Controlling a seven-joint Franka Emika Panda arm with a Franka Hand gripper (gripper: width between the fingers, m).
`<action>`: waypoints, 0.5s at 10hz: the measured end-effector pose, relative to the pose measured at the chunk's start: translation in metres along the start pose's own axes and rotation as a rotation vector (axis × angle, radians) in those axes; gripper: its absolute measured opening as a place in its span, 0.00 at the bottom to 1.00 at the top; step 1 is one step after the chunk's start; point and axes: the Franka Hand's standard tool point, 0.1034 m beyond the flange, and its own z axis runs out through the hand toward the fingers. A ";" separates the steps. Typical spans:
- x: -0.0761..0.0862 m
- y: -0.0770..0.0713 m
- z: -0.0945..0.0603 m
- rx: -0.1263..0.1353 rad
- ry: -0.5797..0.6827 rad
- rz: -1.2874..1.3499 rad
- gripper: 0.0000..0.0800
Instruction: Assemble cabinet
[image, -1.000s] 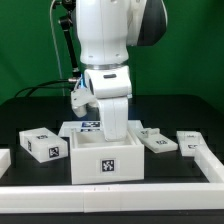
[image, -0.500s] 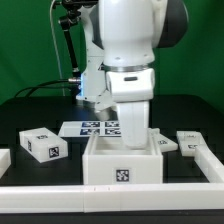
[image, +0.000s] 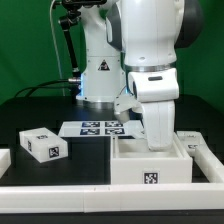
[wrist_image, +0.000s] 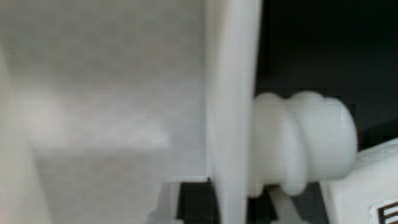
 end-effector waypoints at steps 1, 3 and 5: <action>0.000 0.000 0.000 0.000 0.000 0.001 0.06; 0.003 0.001 0.000 -0.005 0.003 -0.002 0.06; 0.018 0.009 0.001 -0.016 0.007 -0.018 0.05</action>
Offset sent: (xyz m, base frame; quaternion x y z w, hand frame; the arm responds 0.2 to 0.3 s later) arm 0.0163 0.0342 -0.0077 -0.0209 0.0052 -0.0188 0.9996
